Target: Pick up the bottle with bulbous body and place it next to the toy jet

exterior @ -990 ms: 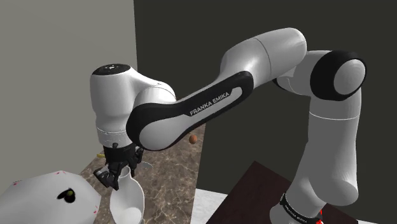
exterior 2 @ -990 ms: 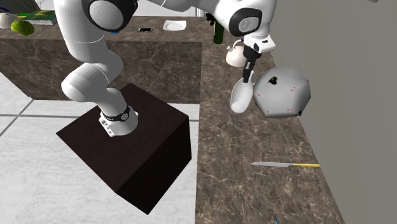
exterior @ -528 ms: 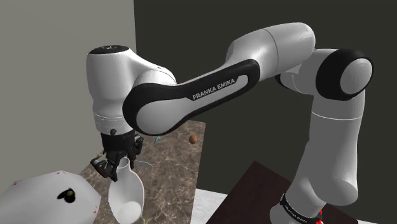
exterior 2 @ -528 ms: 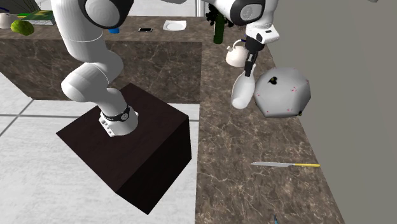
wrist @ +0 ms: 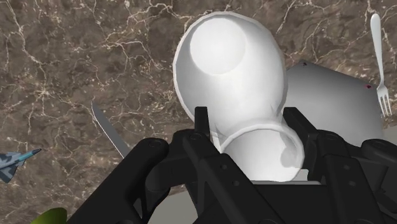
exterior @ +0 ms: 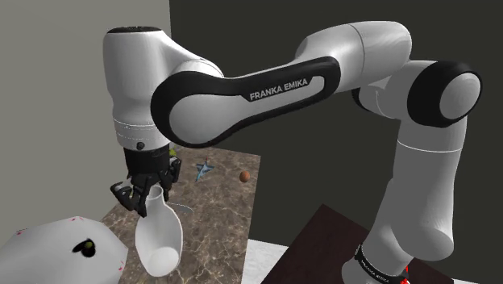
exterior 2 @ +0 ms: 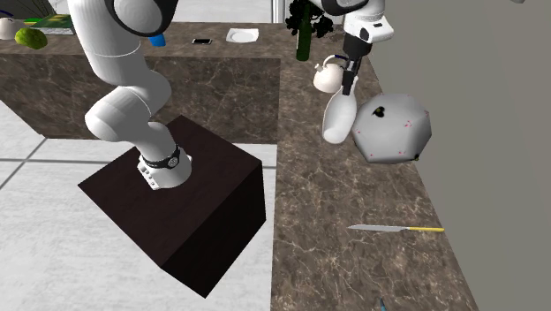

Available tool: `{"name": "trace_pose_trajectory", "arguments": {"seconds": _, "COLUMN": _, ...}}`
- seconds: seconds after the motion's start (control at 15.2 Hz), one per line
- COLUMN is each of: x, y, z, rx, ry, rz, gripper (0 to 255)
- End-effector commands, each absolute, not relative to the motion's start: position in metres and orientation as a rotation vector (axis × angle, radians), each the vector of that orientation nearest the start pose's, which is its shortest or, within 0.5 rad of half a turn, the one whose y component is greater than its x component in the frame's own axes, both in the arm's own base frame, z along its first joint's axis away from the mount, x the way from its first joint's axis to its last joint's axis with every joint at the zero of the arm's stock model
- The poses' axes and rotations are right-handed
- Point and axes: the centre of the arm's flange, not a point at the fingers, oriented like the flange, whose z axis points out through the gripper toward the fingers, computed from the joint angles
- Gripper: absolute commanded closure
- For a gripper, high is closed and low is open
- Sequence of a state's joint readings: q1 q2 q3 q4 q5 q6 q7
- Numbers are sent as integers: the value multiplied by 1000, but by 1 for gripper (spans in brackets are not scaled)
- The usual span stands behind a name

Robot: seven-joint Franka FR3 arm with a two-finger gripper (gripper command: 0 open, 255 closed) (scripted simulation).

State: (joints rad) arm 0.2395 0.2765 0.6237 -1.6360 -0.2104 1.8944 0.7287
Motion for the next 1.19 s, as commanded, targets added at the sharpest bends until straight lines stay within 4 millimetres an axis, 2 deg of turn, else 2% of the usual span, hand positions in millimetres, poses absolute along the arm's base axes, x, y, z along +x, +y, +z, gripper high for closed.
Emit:
{"name": "trace_pose_trajectory", "arguments": {"seconds": 0.0, "x": 452, "y": 448, "z": 495, "rx": -3130, "ry": -278, "rz": -86, "gripper": 255}}
{"name": "trace_pose_trajectory", "arguments": {"seconds": 1.12, "x": 452, "y": 448, "z": 584, "rx": -3130, "ry": -278, "rz": -86, "gripper": 255}}
